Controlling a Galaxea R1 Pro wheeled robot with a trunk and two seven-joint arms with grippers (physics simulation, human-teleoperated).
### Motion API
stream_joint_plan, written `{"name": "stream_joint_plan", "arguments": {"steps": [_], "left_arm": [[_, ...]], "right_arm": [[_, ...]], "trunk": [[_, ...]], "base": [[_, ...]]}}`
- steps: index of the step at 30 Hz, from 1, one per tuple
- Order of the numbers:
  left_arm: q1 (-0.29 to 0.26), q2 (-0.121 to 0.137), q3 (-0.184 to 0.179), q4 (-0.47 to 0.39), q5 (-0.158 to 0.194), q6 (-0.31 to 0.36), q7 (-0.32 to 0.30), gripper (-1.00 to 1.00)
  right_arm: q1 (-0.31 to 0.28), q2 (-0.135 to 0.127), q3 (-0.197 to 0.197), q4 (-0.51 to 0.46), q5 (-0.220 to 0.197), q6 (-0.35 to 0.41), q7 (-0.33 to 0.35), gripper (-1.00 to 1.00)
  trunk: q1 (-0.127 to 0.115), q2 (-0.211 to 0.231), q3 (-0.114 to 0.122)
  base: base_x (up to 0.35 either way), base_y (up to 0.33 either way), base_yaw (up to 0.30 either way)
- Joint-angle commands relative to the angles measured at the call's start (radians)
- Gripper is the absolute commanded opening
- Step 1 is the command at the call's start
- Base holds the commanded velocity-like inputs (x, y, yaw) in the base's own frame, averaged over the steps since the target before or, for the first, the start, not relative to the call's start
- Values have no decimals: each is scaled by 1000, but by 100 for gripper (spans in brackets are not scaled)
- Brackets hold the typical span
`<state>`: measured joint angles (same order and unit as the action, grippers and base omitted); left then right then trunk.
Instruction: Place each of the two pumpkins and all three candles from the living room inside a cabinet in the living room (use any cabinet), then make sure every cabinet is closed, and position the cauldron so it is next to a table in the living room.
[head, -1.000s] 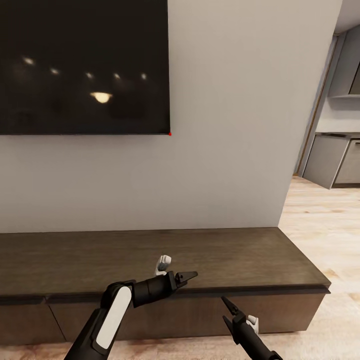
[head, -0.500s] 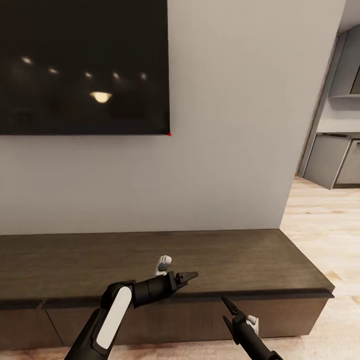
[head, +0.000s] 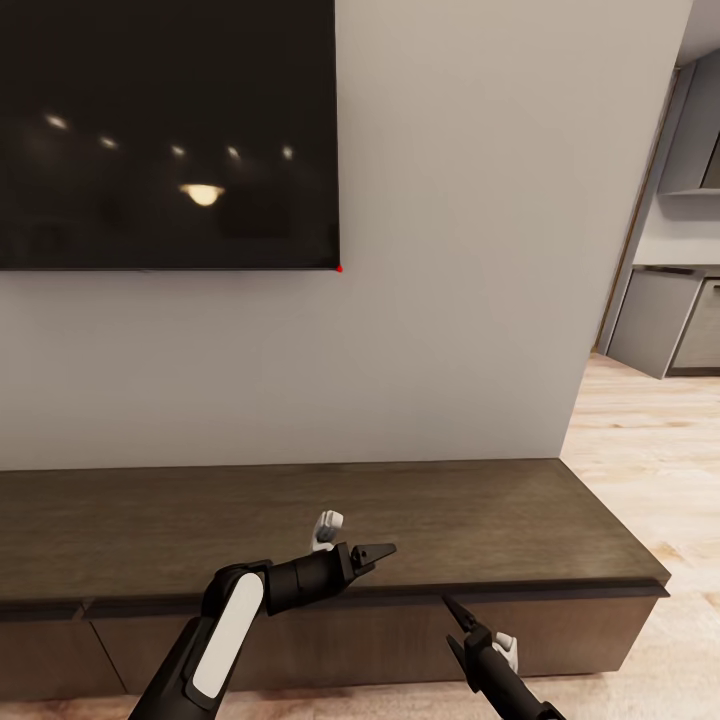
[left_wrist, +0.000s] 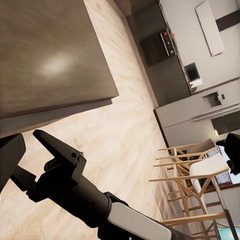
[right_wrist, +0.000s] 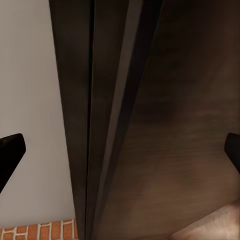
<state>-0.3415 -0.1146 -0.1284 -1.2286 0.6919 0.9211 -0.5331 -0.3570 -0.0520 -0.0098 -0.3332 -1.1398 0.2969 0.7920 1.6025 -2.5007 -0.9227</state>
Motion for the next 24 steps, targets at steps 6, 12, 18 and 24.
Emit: {"name": "stream_joint_plan", "arguments": {"steps": [6, 12, 18, 24], "left_arm": [[-1, 0, 1, 0, -1, 5, -1, 100], [-1, 0, 1, 0, -1, 5, -1, 100], [-1, 0, 1, 0, -2, 5, -1, 100], [-1, 0, 1, 0, -2, 3, -1, 100]], "right_arm": [[0, 0, -1, 0, -8, 9, 1, 100], [0, 0, -1, 0, -8, 8, 1, 100], [0, 0, -1, 0, -8, 8, 1, 100], [0, 0, -1, 0, -8, 8, 0, 100]], "trunk": [[0, 0, -1], [0, 0, -1], [0, 0, -1], [0, 0, -1]], "base": [[0, 0, 0], [0, 0, 0], [0, 0, 0], [0, 0, 0]]}}
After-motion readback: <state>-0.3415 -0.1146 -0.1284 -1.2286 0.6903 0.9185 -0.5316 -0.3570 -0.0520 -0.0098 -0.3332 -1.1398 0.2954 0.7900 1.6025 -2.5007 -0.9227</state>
